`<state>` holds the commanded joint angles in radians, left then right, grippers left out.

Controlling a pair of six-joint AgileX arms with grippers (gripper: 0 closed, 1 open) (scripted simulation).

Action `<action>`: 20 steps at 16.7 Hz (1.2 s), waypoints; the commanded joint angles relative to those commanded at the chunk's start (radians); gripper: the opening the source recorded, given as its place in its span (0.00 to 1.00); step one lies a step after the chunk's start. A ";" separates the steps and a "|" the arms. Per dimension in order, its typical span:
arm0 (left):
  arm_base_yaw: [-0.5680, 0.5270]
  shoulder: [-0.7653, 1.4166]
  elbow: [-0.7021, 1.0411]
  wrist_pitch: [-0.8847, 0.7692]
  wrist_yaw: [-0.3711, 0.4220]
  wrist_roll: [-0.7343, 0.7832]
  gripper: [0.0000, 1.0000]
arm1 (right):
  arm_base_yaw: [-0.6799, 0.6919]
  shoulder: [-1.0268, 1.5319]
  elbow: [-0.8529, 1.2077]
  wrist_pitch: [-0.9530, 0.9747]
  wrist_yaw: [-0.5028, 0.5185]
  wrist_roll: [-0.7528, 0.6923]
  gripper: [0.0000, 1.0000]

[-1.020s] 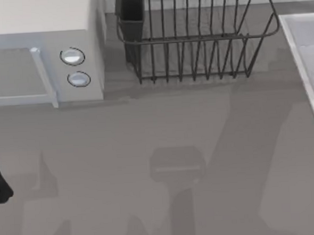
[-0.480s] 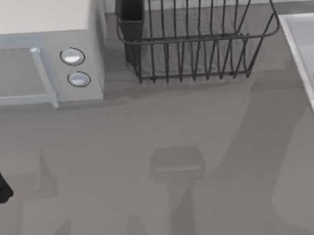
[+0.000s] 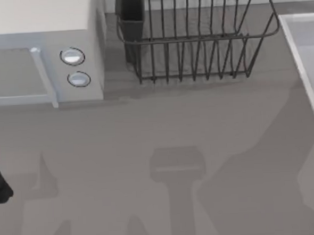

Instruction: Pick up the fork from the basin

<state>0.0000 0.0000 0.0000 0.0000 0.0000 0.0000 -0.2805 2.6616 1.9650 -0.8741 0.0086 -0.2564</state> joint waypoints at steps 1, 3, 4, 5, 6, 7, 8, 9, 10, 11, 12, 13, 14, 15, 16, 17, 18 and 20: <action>0.000 0.000 0.000 0.000 0.000 0.000 1.00 | 0.000 0.000 0.000 0.000 0.000 0.000 1.00; 0.000 0.000 0.000 0.000 0.000 0.000 1.00 | 0.000 0.000 0.000 0.000 0.000 0.000 1.00; 0.000 0.000 0.000 0.000 0.000 0.000 1.00 | 0.000 0.000 0.000 0.000 0.000 0.000 0.92; 0.000 0.000 0.000 0.000 0.000 0.000 1.00 | 0.000 0.000 0.000 0.000 0.000 0.000 0.85; 0.000 0.000 0.000 0.000 0.000 0.000 1.00 | 0.000 0.000 0.000 0.000 0.000 0.000 0.77; 0.000 0.000 0.000 0.000 0.000 0.000 1.00 | 0.000 0.000 0.000 0.000 0.000 0.000 0.70; 0.000 0.000 0.000 0.000 0.000 0.000 1.00 | 0.000 0.000 0.000 0.000 0.000 0.000 0.62; 0.000 0.000 0.000 0.000 0.000 0.000 1.00 | 0.000 0.000 0.000 0.000 0.000 0.000 0.55; 0.000 0.000 0.000 0.000 0.000 0.000 1.00 | 0.000 0.000 0.000 0.000 0.000 0.000 0.47; 0.000 0.000 0.000 0.000 0.000 0.000 1.00 | 0.000 0.000 0.000 0.000 0.000 0.000 0.40; 0.000 0.000 0.000 0.000 0.000 0.000 1.00 | 0.000 0.000 0.000 0.000 0.000 0.000 0.32; 0.000 0.000 0.000 0.000 0.000 0.000 1.00 | 0.000 0.000 0.000 0.000 0.000 0.000 0.25; 0.000 0.000 0.000 0.000 0.000 0.000 1.00 | 0.000 0.000 0.000 0.000 0.000 0.000 0.17; 0.000 0.000 0.000 0.000 0.000 0.000 1.00 | 0.000 0.000 0.000 0.000 0.000 0.000 0.10; 0.000 0.000 0.000 0.000 0.000 0.000 1.00 | 0.000 0.000 0.000 0.000 0.000 0.000 0.02; 0.000 0.000 0.000 0.000 0.000 0.000 1.00 | 0.000 0.000 0.000 0.000 0.000 0.000 0.00; 0.000 0.000 0.000 0.000 0.000 0.000 1.00 | 0.000 0.000 0.000 0.000 0.000 0.000 0.00; 0.000 0.000 0.000 0.000 0.000 0.000 1.00 | 0.000 0.000 0.000 0.000 0.000 0.000 0.00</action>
<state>0.0000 0.0000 0.0000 0.0000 0.0000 0.0000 -0.2805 2.6616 1.9650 -0.8741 0.0086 -0.2564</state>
